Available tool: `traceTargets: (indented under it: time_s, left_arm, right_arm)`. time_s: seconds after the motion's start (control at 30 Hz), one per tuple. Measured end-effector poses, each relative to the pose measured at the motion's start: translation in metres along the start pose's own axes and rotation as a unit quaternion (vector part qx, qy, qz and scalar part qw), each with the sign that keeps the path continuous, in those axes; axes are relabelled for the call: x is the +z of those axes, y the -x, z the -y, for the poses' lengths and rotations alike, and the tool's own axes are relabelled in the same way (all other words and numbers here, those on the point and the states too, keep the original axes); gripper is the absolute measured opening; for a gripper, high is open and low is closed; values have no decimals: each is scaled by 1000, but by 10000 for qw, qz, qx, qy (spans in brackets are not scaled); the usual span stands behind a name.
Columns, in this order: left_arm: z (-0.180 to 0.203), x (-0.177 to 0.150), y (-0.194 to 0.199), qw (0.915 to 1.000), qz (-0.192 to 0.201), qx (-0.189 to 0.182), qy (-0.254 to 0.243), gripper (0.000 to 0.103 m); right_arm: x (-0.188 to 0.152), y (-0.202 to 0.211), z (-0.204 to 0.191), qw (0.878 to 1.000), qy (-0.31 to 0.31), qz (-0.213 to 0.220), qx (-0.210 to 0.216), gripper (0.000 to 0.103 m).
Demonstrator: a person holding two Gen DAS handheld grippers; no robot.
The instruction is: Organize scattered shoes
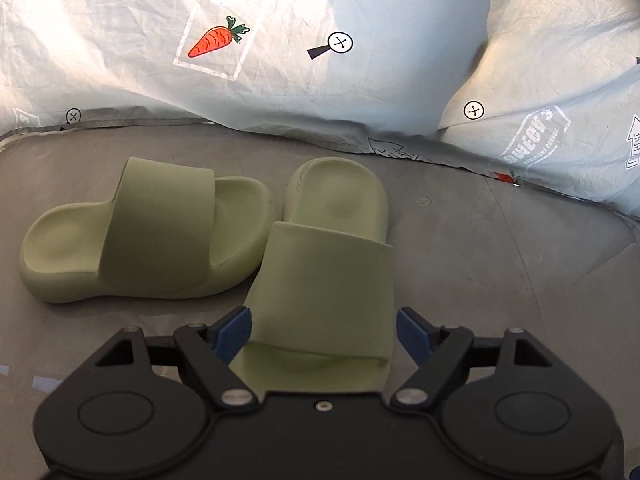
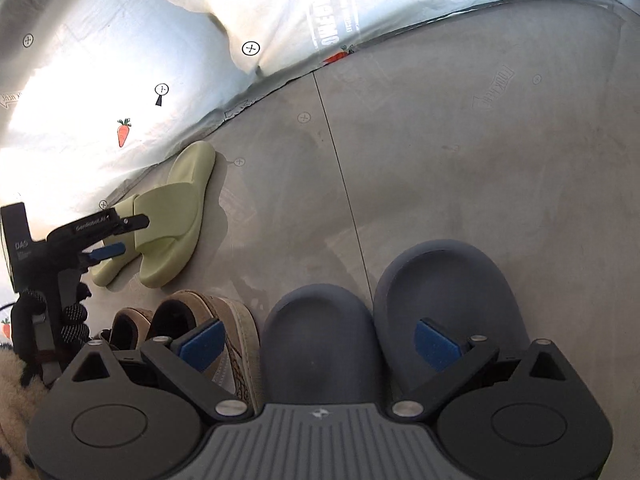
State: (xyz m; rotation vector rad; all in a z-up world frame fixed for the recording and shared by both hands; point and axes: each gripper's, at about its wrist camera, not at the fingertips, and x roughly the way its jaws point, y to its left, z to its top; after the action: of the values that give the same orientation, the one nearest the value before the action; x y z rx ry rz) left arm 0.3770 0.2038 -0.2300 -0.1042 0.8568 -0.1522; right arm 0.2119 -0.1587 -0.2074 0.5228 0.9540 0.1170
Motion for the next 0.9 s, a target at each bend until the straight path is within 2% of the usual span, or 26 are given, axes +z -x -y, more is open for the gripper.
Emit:
traceTargets:
  time_s: [0.07, 0.17, 0.23, 0.47, 0.67, 0.83, 0.9]
  left_arm:
    - [2, 2, -10, 9999, 7, 85, -72, 86]
    - [0, 6, -28, 9999, -141, 65, -13, 96]
    - [0, 9, -36, 9997, -253, 55, 1, 99]
    - [23, 20, -41, 9976, -667, 162, 34, 96]
    - [97, 16, -49, 9955, -937, 121, 15, 96]
    - [178, 6, -57, 9956, -914, -43, -192, 96]
    - [197, 6, -59, 9957, -896, -123, -188, 97]
  right_arm:
    - [1, -5, -3, 9999, 78, -44, -90, 101]
    - [6, -13, -3, 9998, 125, -114, -98, 101]
    - [10, -18, -4, 9997, 164, -164, -71, 101]
    - [22, -17, 4, 9989, 419, -203, 17, 101]
    - [32, -14, 12, 9977, 641, -217, 70, 101]
    - [44, 2, 44, 9994, 347, -2, -31, 101]
    - [47, 11, 59, 9997, 202, 120, -109, 101]
